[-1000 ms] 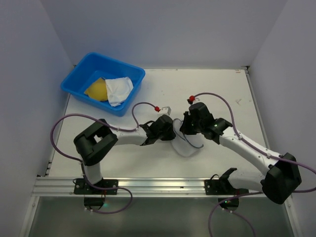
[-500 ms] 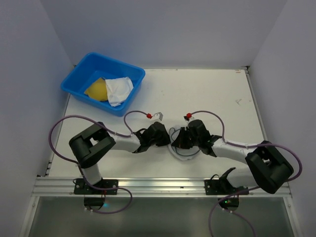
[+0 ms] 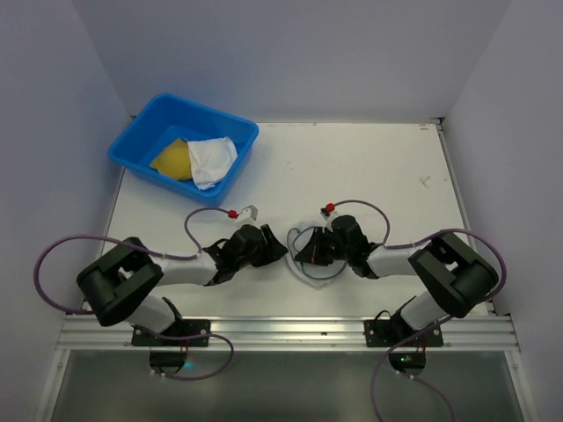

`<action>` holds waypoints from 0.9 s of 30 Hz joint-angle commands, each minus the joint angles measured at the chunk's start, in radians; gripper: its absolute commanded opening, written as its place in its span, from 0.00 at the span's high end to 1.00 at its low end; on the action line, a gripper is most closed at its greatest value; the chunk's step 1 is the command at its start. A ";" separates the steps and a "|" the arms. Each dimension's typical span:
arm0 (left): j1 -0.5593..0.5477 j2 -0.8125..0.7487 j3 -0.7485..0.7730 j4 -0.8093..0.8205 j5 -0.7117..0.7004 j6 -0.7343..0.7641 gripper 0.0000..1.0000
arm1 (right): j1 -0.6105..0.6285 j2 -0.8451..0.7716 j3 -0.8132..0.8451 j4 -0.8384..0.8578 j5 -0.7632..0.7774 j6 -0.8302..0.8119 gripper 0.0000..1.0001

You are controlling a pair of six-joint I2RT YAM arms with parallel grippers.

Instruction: Unzip the laundry bag and remove the bra

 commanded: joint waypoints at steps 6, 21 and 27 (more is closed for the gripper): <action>0.070 -0.346 -0.092 -0.281 -0.114 0.059 0.32 | 0.003 0.018 0.056 -0.123 0.029 -0.045 0.99; 0.102 -0.573 0.021 -0.547 -0.187 0.133 0.33 | 0.063 -0.281 0.342 -0.596 0.111 -0.182 0.16; 0.137 -0.607 0.113 -0.640 -0.209 0.191 0.25 | 0.061 -0.342 0.476 -0.764 0.250 -0.260 0.01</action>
